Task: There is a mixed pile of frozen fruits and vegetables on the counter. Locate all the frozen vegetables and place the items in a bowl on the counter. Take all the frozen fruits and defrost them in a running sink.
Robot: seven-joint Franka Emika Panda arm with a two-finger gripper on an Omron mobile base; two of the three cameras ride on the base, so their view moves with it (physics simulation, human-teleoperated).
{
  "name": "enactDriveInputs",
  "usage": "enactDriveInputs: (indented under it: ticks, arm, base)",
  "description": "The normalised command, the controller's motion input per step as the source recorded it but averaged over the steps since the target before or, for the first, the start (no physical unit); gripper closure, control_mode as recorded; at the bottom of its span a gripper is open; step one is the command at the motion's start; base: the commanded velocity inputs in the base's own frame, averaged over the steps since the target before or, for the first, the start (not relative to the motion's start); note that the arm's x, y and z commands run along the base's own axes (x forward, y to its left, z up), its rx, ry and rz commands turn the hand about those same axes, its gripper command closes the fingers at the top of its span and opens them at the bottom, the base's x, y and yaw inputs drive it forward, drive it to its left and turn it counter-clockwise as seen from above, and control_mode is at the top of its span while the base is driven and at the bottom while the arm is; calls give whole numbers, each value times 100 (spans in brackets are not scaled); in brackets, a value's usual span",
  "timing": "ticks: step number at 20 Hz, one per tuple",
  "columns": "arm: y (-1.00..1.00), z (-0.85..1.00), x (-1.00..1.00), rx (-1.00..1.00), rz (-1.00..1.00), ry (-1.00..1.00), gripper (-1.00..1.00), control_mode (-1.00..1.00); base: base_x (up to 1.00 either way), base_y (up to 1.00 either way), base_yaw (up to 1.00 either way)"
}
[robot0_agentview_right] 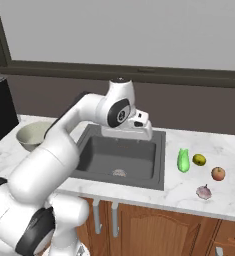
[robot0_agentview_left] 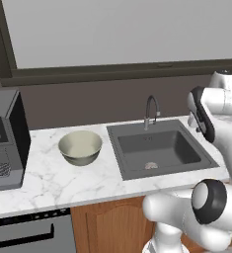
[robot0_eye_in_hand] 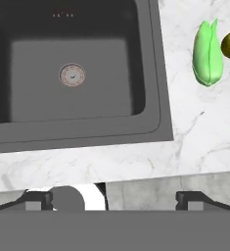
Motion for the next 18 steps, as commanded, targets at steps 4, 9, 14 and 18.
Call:
enactDriveInputs:
  ticks: [4,9,14,18]
  arm:
    - [-44,-17,28,-2,0,5,-100,-100]
    - [-53,-21,38,-2,-3,7,-100,-100]
    - [-63,-17,64,-1,-7,11,-100,-100]
    - [-66,-18,61,5,-5,15,-100,-100]
  base:
    - [0,0,0]
    - [0,0,0]
    - [0,0,0]
    - [0,0,0]
